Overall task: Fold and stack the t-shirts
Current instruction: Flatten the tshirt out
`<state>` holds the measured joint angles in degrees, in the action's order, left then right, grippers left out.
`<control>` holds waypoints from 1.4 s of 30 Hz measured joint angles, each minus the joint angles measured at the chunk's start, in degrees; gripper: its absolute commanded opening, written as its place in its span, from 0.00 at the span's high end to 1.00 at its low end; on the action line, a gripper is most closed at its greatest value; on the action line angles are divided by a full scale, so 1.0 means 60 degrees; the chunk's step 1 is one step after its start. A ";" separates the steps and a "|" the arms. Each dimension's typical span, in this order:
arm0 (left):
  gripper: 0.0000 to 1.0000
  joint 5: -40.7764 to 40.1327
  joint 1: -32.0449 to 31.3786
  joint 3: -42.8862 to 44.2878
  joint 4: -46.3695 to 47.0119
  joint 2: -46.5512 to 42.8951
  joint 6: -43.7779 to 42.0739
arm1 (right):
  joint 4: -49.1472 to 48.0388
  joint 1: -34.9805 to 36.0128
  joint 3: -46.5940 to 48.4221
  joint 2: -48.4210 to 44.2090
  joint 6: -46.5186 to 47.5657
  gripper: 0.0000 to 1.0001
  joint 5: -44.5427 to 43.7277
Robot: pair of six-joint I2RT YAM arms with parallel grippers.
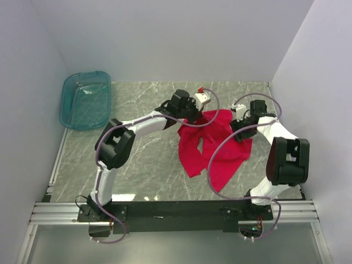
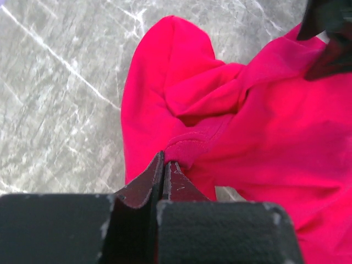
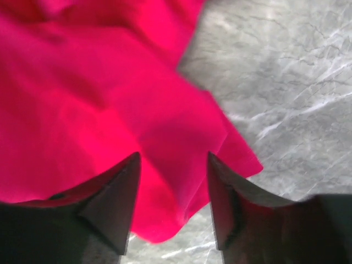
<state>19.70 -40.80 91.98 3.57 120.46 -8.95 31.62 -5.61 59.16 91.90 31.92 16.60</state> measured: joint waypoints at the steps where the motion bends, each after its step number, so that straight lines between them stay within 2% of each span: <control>1: 1.00 0.0033 0.0051 -0.0062 -0.0004 -0.0051 0.0080 | -0.0033 0.0047 0.0098 0.0204 -0.0091 0.44 -0.0208; 4: 1.00 0.0160 0.0211 -0.0240 0.0000 -0.0273 0.0302 | -0.0142 0.0117 0.0171 0.0623 -0.0273 0.60 -0.0736; 5: 1.00 0.0200 0.0251 -0.0310 0.0000 -0.0379 0.0382 | -0.0138 0.0142 0.0171 0.0692 -0.0313 0.73 -0.0885; 6: 1.00 0.0248 0.0295 -0.0412 0.0000 -0.0517 0.0448 | -0.0142 0.0149 0.0171 0.0747 -0.0364 1.00 -0.1067; 11: 1.00 0.0182 0.0521 -0.0882 -0.0215 -0.1461 0.0831 | -0.0106 0.0178 0.0215 0.0280 -0.0732 1.00 -0.1326; 14: 1.00 0.0040 0.0739 -0.1781 -0.0328 -0.2703 0.1206 | 0.0379 0.0189 0.0634 -0.1111 -0.0940 1.00 -0.1078; 17: 1.00 -0.0040 0.1147 -0.2794 -0.0506 -0.4390 0.1577 | 0.0761 0.0189 0.2120 -0.2856 -0.1122 1.00 -0.0634; 21: 1.00 -0.0379 0.1610 -0.3523 -0.0761 -0.7260 0.1953 | 0.0991 0.0186 0.4557 -0.4320 -0.1239 1.00 0.0138; 29: 0.99 -0.1362 0.1501 -0.3337 -0.0597 -1.2233 0.2510 | 0.1730 0.0186 0.7661 -0.5486 -0.1738 1.00 0.0929; 33: 0.99 -0.2095 0.1501 -0.2849 -0.0470 -1.3610 0.2783 | 0.1745 0.0186 0.8892 -0.5745 -0.2098 1.00 0.0801; 37: 0.99 -0.2703 0.1501 -0.2696 -0.0386 -1.4582 0.3075 | 0.1705 0.0124 0.9453 -0.6156 -0.2448 1.00 0.0484; 42: 0.99 -0.3246 0.1501 -0.2492 -0.0492 -1.4903 0.3490 | 0.1526 -0.0069 0.9745 -0.6564 -0.2685 1.00 0.0058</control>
<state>0.23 -31.79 77.03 0.62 31.05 11.99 40.77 -6.02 117.62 52.51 15.81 16.95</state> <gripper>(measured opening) 0.015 0.012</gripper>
